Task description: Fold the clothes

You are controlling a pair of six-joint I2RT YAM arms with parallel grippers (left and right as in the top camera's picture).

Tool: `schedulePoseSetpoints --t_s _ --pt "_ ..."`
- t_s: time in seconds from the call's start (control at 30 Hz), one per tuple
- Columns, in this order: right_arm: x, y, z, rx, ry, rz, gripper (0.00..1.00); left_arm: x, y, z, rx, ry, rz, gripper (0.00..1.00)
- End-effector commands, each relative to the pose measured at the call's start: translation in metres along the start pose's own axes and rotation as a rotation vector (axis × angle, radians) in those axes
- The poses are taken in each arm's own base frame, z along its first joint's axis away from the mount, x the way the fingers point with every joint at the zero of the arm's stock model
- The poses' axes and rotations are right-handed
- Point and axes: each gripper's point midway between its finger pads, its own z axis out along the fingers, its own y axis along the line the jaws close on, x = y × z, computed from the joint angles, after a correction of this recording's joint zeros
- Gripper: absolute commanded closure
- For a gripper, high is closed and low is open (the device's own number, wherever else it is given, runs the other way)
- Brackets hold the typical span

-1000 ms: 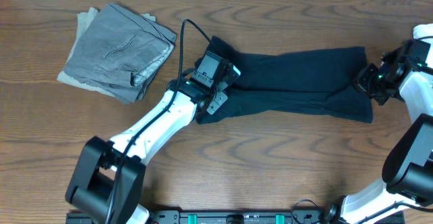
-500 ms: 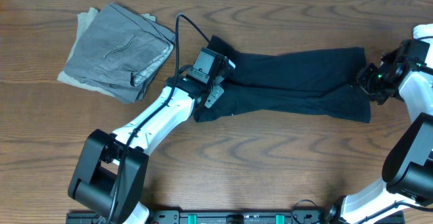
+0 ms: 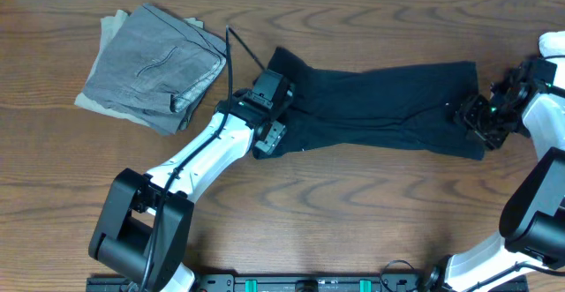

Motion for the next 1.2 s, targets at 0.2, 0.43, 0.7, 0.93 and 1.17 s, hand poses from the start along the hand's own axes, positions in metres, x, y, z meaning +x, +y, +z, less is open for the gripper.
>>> schedulePoseSetpoints --t_s 0.2,0.43,0.7,0.93,1.17 --pt "0.008 -0.048 -0.014 0.130 0.047 0.042 0.40 0.016 -0.013 -0.004 0.231 0.078 -0.216 0.24" --pt "-0.016 -0.061 -0.017 0.181 -0.052 0.020 0.44 0.009 -0.028 -0.012 0.447 0.053 -0.283 0.25" --pt "-0.040 -0.058 -0.016 0.173 -0.142 -0.089 0.47 0.005 -0.047 -0.024 0.583 0.046 -0.293 0.25" --pt "-0.027 -0.066 0.004 0.171 -0.129 -0.068 0.55 0.002 -0.048 -0.024 0.591 0.036 -0.293 0.25" --pt "-0.008 -0.064 0.027 0.103 -0.102 -0.075 0.55 0.003 -0.047 -0.023 0.583 0.037 -0.292 0.25"
